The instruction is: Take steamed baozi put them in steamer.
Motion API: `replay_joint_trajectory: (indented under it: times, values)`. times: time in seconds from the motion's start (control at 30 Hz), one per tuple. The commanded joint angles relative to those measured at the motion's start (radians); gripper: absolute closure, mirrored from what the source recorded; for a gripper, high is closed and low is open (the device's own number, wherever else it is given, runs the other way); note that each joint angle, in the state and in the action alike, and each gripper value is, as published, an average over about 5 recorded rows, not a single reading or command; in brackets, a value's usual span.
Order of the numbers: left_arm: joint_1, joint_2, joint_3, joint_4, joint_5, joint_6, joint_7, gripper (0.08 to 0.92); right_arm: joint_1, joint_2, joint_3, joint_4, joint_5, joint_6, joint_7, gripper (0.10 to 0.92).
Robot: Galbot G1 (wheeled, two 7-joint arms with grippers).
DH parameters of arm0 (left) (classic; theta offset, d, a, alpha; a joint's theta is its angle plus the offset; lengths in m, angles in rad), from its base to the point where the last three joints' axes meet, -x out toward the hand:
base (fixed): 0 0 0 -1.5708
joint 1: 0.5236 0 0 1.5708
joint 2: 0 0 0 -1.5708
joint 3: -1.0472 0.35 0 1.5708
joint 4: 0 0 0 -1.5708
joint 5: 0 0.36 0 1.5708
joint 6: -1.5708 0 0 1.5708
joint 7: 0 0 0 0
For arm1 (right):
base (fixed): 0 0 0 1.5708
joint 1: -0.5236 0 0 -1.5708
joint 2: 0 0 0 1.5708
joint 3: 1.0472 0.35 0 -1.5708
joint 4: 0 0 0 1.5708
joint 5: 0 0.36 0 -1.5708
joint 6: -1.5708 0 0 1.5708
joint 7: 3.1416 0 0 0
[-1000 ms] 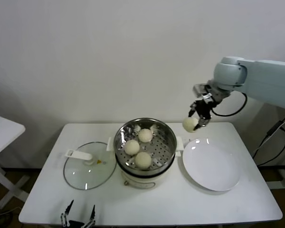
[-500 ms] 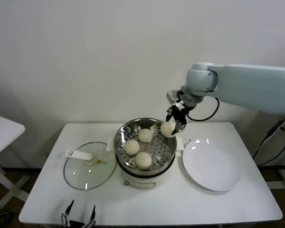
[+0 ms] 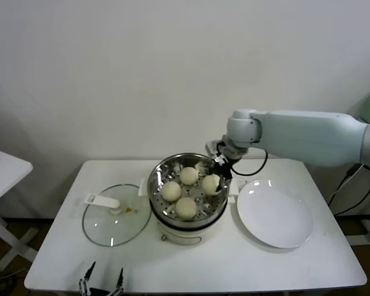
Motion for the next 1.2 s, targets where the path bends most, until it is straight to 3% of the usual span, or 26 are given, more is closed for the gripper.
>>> replay_joint_trajectory:
  times: [0.03,0.47,0.77,0.97,1.2]
  values:
    - [0.001,-0.001,0.001,0.002,0.001,-0.001,0.000,0.177,-0.101,0.025,0.029,-0.041,-0.058,-0.003,0.023,0.393]
    - [0.004,-0.002,-0.004,0.004,0.011,-0.014,-0.006,0.177,-0.109,0.027,0.054,-0.069,-0.053,0.015,0.039,0.361]
    - [0.017,-0.003,-0.008,-0.015,0.014,-0.015,-0.007,0.177,0.001,-0.035,0.071,-0.036,0.058,0.022,0.034,0.213]
    - [0.021,-0.007,-0.005,-0.027,0.020,-0.015,-0.006,0.177,-0.011,-0.150,0.155,-0.002,0.217,0.092,0.214,0.203]
    - [0.024,-0.010,0.004,-0.034,0.030,-0.014,-0.006,0.177,-0.242,-0.322,0.456,0.085,0.208,0.095,0.436,0.203]
